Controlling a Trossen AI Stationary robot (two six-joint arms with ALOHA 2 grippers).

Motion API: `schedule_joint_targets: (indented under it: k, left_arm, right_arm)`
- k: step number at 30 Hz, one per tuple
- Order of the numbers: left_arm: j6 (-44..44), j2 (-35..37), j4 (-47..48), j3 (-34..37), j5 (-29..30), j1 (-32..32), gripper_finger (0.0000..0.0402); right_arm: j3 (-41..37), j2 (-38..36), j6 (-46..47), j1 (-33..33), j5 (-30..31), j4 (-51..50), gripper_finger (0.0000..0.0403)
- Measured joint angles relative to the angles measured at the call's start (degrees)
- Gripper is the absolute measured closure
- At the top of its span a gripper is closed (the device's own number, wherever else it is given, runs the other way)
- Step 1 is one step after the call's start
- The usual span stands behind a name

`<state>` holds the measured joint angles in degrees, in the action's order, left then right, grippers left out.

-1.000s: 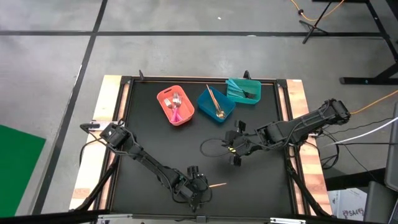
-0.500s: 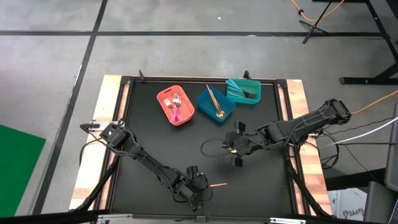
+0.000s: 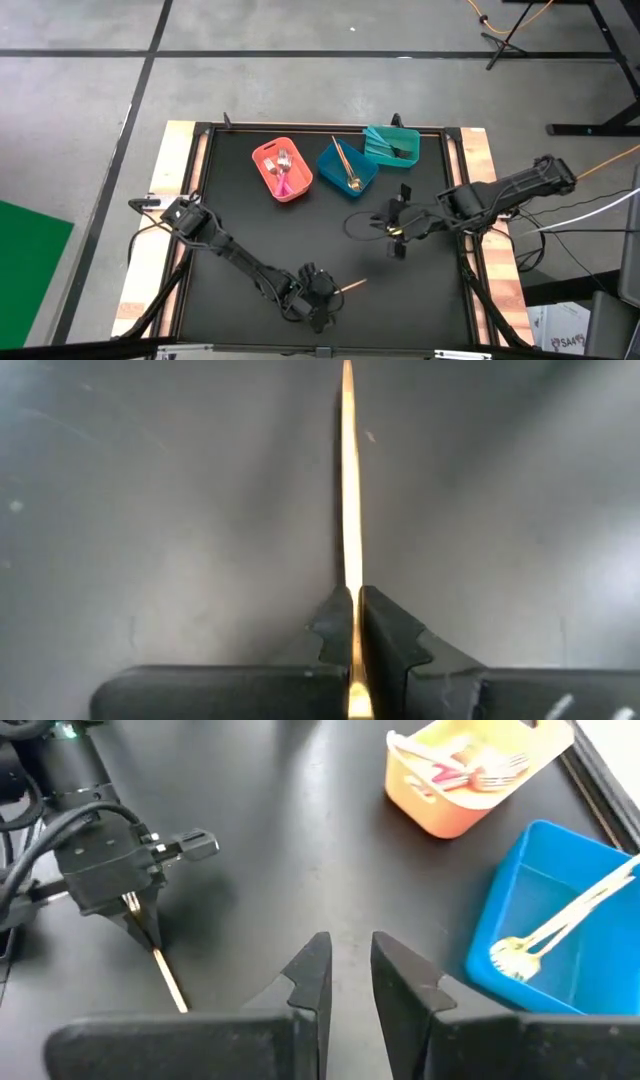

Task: Sort silverware by color (type)
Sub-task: Put the gold fork into the blue bin

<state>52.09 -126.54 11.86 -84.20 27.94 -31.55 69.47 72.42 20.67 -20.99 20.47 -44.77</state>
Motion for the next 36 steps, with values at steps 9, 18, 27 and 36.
schedule_joint_targets:
  k: [9, 18, 27, 36]
  left_arm:
    - [5.56, 0.00, -5.46, 0.00, 6.58, 3.06, 0.0397]
    - [6.47, 0.00, -13.96, 0.00, 14.44, 8.01, 0.0397]
    - [6.32, 0.03, -27.37, 0.00, 28.32, 14.46, 0.0397]
    - [7.38, 0.07, -36.75, -0.02, 32.42, 24.32, 0.0396]
  right_arm:
    - [0.00, -3.47, 0.02, 0.02, 2.14, -4.17, 0.0341]
    - [0.00, -6.45, 0.03, 0.03, 7.22, -9.02, 0.0341]
    - [0.00, -11.03, 0.06, 0.04, 11.06, -11.39, 0.0341]
    - [0.00, -13.09, 0.05, 0.03, 17.14, -12.88, 0.0341]
